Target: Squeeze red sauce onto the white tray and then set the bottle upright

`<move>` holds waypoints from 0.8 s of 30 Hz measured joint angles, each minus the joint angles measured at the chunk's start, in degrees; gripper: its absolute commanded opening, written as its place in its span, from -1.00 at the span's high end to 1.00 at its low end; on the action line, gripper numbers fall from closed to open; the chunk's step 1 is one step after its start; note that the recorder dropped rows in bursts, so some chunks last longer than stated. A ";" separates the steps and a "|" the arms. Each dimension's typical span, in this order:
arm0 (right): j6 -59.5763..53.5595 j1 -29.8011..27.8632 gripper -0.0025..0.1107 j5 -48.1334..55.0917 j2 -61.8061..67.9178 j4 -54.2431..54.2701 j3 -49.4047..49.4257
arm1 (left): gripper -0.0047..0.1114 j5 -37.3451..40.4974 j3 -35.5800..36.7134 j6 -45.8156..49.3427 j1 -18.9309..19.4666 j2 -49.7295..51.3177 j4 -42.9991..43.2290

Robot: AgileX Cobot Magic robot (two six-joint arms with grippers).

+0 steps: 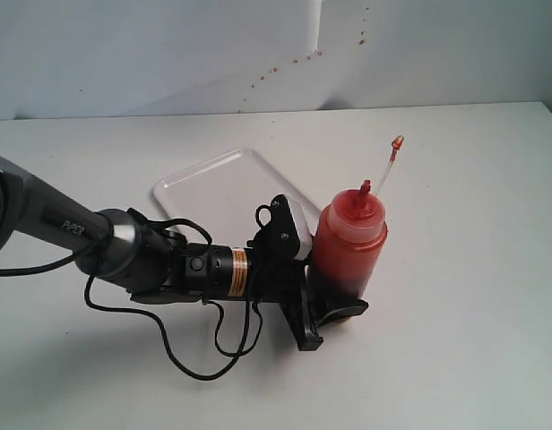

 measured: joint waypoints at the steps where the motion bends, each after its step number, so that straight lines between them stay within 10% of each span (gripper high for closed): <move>1: 0.00 0.00 0.96 0.00 0.00 0.00 0.00 | 0.91 0.49 0.00 -0.54 0.00 -0.31 0.51; 15: 0.00 0.00 0.96 0.00 0.00 0.00 0.00 | 0.91 17.37 0.11 -2.93 0.83 -15.72 3.10; 24: 0.00 0.00 0.96 0.00 0.00 0.00 0.00 | 0.92 24.26 1.58 -3.06 10.40 -20.24 3.21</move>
